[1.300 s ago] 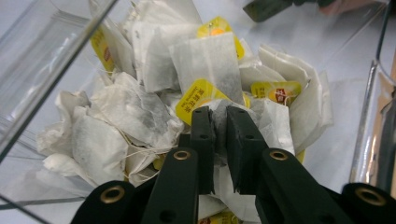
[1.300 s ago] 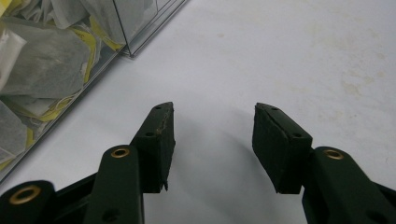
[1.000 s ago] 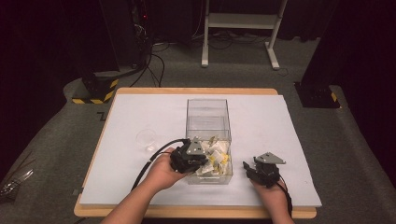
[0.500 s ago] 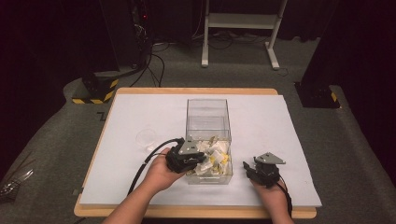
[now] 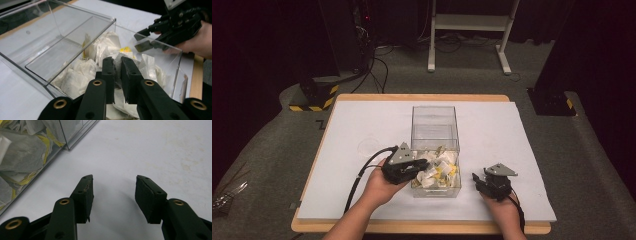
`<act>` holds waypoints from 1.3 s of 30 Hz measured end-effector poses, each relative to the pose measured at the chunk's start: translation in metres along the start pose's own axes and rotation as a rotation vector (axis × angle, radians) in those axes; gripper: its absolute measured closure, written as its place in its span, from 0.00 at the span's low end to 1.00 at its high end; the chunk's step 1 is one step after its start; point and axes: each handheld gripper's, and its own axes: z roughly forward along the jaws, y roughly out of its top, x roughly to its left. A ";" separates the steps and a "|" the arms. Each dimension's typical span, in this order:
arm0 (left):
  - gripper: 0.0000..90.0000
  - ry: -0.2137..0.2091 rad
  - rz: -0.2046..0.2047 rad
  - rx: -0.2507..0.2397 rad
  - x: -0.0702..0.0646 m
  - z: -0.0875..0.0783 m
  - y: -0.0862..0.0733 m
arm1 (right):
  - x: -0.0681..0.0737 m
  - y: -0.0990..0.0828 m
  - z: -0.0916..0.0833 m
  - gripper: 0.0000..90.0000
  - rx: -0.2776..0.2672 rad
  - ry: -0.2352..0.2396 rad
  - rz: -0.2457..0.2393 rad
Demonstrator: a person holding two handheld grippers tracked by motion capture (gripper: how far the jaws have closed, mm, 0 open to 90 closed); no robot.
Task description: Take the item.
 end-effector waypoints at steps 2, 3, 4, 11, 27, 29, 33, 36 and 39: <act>0.90 -0.002 -0.003 -0.016 0.001 -0.003 0.001 | 0.000 0.000 0.000 0.55 0.000 -0.002 -0.002; 0.90 0.000 -0.005 -0.026 0.001 -0.005 0.001 | 0.000 0.000 0.000 0.55 0.002 -0.002 -0.001; 0.90 0.001 -0.009 -0.036 0.002 -0.007 0.002 | 0.001 0.000 0.000 0.55 0.004 -0.002 0.003; 0.90 0.027 -0.025 -0.108 0.006 -0.022 0.003 | 0.000 0.000 0.000 0.55 0.002 -0.001 0.001; 0.91 0.074 -0.044 -0.232 0.014 -0.051 0.011 | 0.001 0.000 0.000 0.55 0.005 -0.004 0.000; 0.91 0.070 -0.043 -0.243 0.014 -0.053 0.013 | 0.001 0.000 0.000 0.55 0.004 -0.006 -0.001; 0.91 0.076 -0.040 -0.262 0.013 -0.056 0.016 | 0.001 0.000 0.000 0.55 0.007 -0.005 0.000; 0.91 0.077 -0.037 -0.275 0.013 -0.057 0.018 | 0.001 0.000 0.000 0.55 0.006 -0.008 0.000; 0.91 0.080 -0.033 -0.281 0.013 -0.057 0.019 | 0.001 0.000 0.000 0.55 0.006 -0.006 0.002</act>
